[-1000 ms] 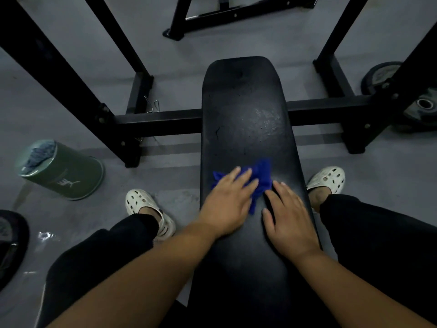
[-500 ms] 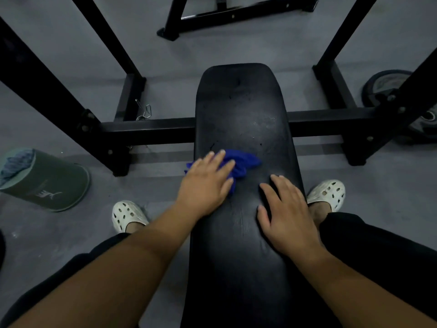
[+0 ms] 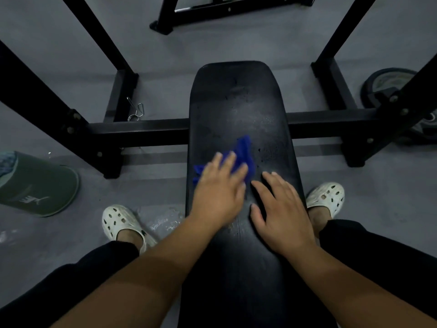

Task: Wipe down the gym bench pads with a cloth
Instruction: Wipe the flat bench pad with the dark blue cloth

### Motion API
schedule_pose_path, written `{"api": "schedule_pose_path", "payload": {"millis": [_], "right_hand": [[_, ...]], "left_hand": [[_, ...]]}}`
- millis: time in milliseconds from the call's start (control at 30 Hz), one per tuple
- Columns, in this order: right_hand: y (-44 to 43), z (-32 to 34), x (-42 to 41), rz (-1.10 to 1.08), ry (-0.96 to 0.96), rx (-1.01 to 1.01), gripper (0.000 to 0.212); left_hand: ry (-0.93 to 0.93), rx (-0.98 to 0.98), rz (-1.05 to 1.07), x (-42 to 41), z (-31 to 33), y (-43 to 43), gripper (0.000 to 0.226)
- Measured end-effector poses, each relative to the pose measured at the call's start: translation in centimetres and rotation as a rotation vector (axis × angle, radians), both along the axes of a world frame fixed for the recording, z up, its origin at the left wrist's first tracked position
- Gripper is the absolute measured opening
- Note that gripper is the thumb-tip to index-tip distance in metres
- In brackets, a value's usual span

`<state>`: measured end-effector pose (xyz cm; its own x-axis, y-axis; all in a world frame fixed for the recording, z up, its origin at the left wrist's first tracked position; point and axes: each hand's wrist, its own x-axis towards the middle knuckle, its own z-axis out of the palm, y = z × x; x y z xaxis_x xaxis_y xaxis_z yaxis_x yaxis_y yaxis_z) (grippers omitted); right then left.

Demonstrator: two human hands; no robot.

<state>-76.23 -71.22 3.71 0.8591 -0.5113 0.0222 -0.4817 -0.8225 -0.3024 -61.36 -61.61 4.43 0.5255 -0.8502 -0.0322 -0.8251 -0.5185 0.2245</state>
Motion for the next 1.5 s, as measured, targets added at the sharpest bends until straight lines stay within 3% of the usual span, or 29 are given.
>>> {"api": "schedule_pose_path", "payload": {"millis": [100, 200, 267, 367, 433, 500, 567, 700, 833, 1000, 1167, 1200, 1333, 1367, 1500], "right_hand": [[-0.1, 0.0, 0.0, 0.003, -0.013, 0.001, 0.05], [0.1, 0.1, 0.2, -0.009, -0.022, -0.007, 0.049], [-0.2, 0.0, 0.3, -0.003, -0.039, 0.007, 0.049], [-0.4, 0.5, 0.2, -0.085, -0.129, 0.198, 0.045], [-0.8, 2.0, 0.9, -0.255, -0.265, 0.386, 0.041], [-1.2, 3.1, 3.0, -0.33, -0.33, 0.355, 0.041], [-0.3, 3.7, 5.9, -0.259, -0.285, 0.239, 0.044], [3.7, 1.2, 6.0, 0.036, 0.02, 0.026, 0.057], [-1.6, 0.6, 2.6, 0.036, 0.092, -0.031, 0.056], [-5.4, 0.6, 10.2, -0.194, 0.115, -0.011, 0.057], [-5.4, 0.9, 4.2, 0.309, 0.12, -0.052, 0.055], [-7.2, 0.7, 4.1, 0.297, 0.126, -0.056, 0.056], [-8.9, 0.4, 10.5, -0.142, 0.092, -0.043, 0.06], [-7.4, 0.3, 11.2, -0.119, 0.094, -0.048, 0.06], [-5.1, 1.0, 5.0, 0.343, 0.127, -0.022, 0.058]], "left_hand": [[-0.057, 0.009, -0.269, 1.9, -0.2, 3.9, 0.055], [-0.064, 0.064, -0.001, 5.9, -0.1, 0.7, 0.058], [0.037, 0.084, 0.127, 4.9, 0.4, -2.5, 0.058], [0.241, 0.03, -0.067, 1.7, 1.2, -1.8, 0.064], [0.551, -0.067, -0.152, 1.6, 2.4, 0.3, 0.069], [0.681, -0.274, -0.054, 2.7, 2.5, 0.9, 0.079], [0.511, -0.341, 0.106, 4.2, 1.9, 0.7, 0.073], [0.193, -0.012, 0.082, 4.6, 0.5, 1.0, 0.052], [0.147, -0.047, 0.089, 3.6, -0.1, 1.1, 0.068], [0.003, -0.053, 0.129, 3.0, -1.4, 0.6, 0.064], [0.004, -0.054, 0.133, 2.7, -1.2, 0.6, 0.063], [0.006, -0.057, 0.138, 2.7, -1.2, 0.6, 0.062], [-0.017, -0.075, 0.14, 2.7, -1.5, 0.4, 0.06], [-0.02, -0.079, 0.139, 2.8, -1.6, 0.5, 0.06], [-0.018, -0.072, 0.138, 2.7, -1.3, 0.5, 0.061]]}}
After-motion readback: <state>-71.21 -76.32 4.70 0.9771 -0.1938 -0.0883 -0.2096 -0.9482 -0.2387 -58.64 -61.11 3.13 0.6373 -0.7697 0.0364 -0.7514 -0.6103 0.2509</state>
